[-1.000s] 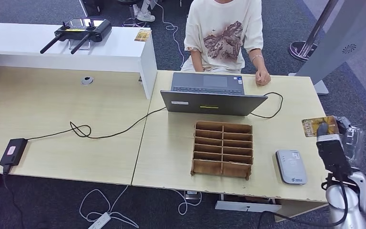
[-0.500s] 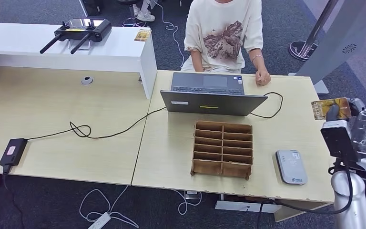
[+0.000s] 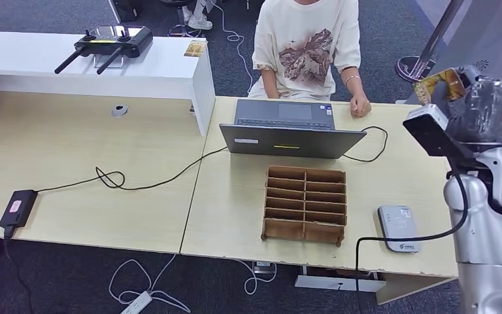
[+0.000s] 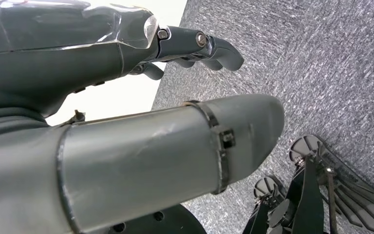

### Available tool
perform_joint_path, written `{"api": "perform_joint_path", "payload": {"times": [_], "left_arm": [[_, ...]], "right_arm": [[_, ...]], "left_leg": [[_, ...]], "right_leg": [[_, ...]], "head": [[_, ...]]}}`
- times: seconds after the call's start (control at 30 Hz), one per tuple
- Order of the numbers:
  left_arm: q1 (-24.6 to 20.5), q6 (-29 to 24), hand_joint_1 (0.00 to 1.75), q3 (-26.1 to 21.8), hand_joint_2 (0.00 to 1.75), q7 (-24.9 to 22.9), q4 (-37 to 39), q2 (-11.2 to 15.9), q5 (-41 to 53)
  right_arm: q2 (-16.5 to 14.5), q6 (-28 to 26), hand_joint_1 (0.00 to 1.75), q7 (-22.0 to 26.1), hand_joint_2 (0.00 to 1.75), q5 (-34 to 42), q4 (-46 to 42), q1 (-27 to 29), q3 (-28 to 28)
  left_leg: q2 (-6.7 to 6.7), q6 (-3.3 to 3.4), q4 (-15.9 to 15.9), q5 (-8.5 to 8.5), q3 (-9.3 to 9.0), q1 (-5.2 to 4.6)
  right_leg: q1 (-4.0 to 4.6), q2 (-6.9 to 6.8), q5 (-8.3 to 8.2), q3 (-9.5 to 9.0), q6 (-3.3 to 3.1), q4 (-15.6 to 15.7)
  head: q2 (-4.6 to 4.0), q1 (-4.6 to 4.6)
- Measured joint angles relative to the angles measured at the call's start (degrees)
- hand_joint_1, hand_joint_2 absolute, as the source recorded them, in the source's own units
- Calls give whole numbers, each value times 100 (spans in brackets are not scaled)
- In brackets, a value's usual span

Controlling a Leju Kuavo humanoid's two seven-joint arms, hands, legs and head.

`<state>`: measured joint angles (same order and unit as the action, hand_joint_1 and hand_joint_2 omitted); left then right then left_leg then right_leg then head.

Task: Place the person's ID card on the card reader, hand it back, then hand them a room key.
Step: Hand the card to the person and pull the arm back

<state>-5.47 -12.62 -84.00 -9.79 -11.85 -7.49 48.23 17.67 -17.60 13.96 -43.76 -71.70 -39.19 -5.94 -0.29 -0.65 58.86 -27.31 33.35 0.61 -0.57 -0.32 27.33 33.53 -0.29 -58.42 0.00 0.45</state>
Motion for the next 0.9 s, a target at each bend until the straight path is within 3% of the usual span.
{"api": "perform_joint_path", "payload": {"times": [0.33,0.47,0.63,0.9], "left_arm": [[0,-21,0,0,0,18,0,1,-44],[0,-78,0,-2,175,19,0,0,-104],[-1,-137,0,-27,175,19,0,-16,-208],[0,-151,0,-34,175,20,0,-21,-221]], "right_arm": [[-54,644,175,-165,175,-422,950,-1368,-807],[-196,1132,175,-237,175,-556,1506,-2016,-1190],[-457,1543,175,-454,175,-773,2101,-2638,-1610],[-520,1621,175,-521,175,-787,2211,-2764,-1688]], "left_leg": [[-2,0,0,0,4,0],[-3,0,0,3,4,0],[-3,0,0,5,3,1],[-3,0,0,5,3,2]], "right_leg": [[0,-1,0,0,0,-1],[1,-2,-1,1,-1,-1],[2,-1,-1,2,-1,-3],[2,-2,-1,2,-2,-3]], "head": [[0,1],[0,2],[0,2],[0,0]]}}
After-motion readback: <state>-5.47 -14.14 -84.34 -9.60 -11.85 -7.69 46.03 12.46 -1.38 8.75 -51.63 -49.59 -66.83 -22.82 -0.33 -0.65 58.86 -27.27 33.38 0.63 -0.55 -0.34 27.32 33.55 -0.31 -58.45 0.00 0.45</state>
